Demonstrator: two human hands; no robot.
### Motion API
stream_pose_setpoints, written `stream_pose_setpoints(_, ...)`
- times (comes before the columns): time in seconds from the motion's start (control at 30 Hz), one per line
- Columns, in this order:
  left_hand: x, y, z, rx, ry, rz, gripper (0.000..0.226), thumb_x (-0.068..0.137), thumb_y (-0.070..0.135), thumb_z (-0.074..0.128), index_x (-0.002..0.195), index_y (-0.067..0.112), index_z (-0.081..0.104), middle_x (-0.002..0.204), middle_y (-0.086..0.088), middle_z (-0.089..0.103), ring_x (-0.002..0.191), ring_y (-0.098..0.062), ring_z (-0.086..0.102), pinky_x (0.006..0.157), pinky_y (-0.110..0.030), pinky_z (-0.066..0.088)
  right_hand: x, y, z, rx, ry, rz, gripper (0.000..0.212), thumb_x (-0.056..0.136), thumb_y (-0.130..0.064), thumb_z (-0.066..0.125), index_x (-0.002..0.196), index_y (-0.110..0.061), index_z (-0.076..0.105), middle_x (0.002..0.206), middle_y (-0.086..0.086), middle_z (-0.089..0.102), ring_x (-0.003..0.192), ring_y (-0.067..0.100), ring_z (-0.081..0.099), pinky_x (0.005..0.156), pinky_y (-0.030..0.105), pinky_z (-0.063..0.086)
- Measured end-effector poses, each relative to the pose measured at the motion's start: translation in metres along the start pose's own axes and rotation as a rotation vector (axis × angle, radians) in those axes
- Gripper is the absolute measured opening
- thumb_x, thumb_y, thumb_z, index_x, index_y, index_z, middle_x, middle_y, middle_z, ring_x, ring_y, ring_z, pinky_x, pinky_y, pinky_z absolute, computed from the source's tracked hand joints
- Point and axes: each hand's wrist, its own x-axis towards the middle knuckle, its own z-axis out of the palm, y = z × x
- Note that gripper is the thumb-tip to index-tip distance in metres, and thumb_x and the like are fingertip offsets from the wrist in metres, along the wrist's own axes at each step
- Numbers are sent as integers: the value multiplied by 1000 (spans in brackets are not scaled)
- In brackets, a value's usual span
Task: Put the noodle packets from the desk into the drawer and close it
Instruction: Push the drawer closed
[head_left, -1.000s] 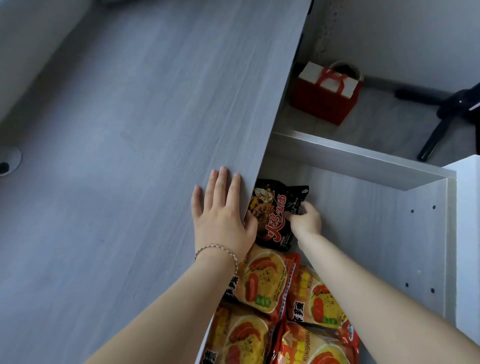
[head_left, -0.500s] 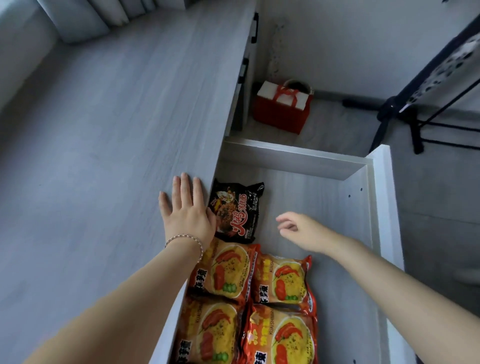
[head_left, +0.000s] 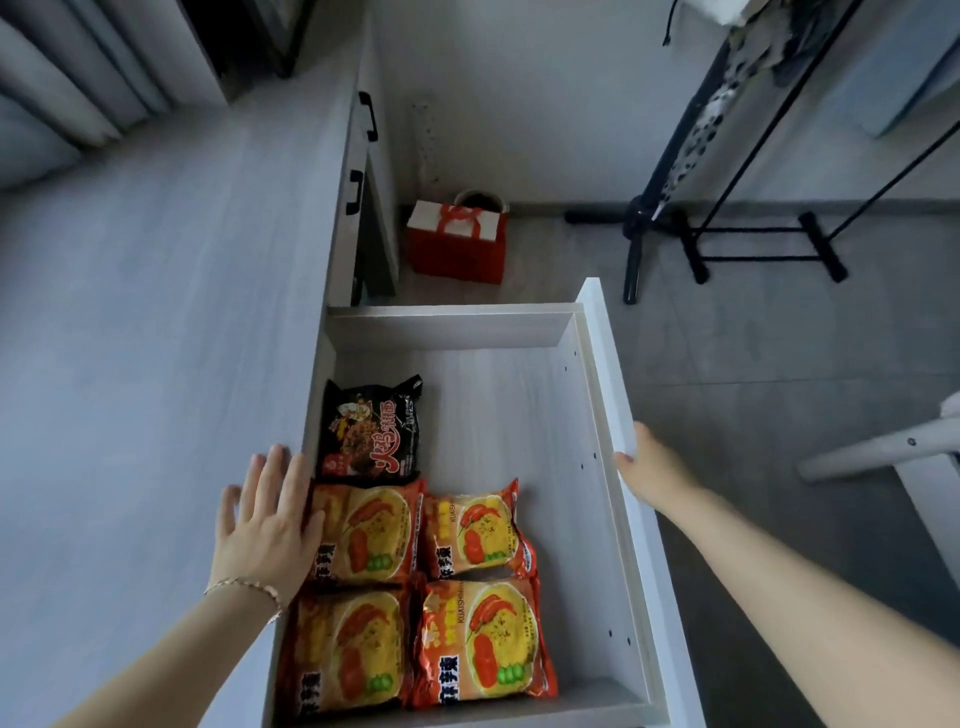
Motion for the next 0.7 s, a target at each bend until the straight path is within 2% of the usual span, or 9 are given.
stream_pose_setpoints(0.07, -2, -6, 2, -31, 7, -29, 64, 97, 37, 37, 151, 21, 7, 160, -2, 4, 147, -20, -6, 119, -41, -4, 1, 2, 12, 7, 74, 19, 50, 95, -15, 37, 143, -10, 25, 125, 19, 56, 99, 37, 57, 70, 31, 40)
stream_pose_setpoints(0.23, 0, -11, 7, -114, 62, -38, 55, 96, 32, 38, 148, 25, 23, 159, 0, 16, 147, -18, 2, 119, -40, -2, 0, -5, 27, -2, 149, 69, 57, 90, -5, 39, 144, -15, 25, 134, 16, 52, 113, 39, 56, 75, 35, 47)
stream_pose_setpoints(0.4, 0, -18, 11, -112, 139, -16, 68, 82, 48, 15, 142, 27, 38, 153, 0, 31, 145, -19, 16, 116, -35, -1, -13, -27, 45, 65, 110, -27, 57, 88, -9, 43, 143, -20, 30, 132, 11, 56, 103, 37, 60, 67, 30, 45)
stream_pose_setpoints(0.47, 0, -19, 12, -133, 167, -27, 65, 84, 46, 15, 139, 26, 43, 151, 0, 37, 144, -20, 21, 116, -36, 3, -18, -42, 56, 111, 71, -81, 57, 86, -13, 44, 141, -23, 33, 131, 6, 58, 103, 35, 62, 70, 32, 51)
stream_pose_setpoints(0.6, -2, -18, 12, -209, 179, -49, 61, 87, 43, 18, 135, 24, 49, 149, 0, 40, 143, -19, 25, 119, -38, 8, -38, -78, 78, 268, -35, -178, 55, 86, -19, 49, 139, -28, 40, 126, -5, 61, 104, 23, 62, 75, 26, 47)
stream_pose_setpoints(0.7, -2, -20, 10, -244, 190, -92, 51, 91, 35, 26, 133, 24, 52, 148, -2, 42, 142, -20, 27, 120, -40, 11, -47, -109, 99, 406, -152, -236, 46, 87, -26, 50, 133, -30, 48, 120, -13, 63, 113, 14, 59, 97, 33, 47)
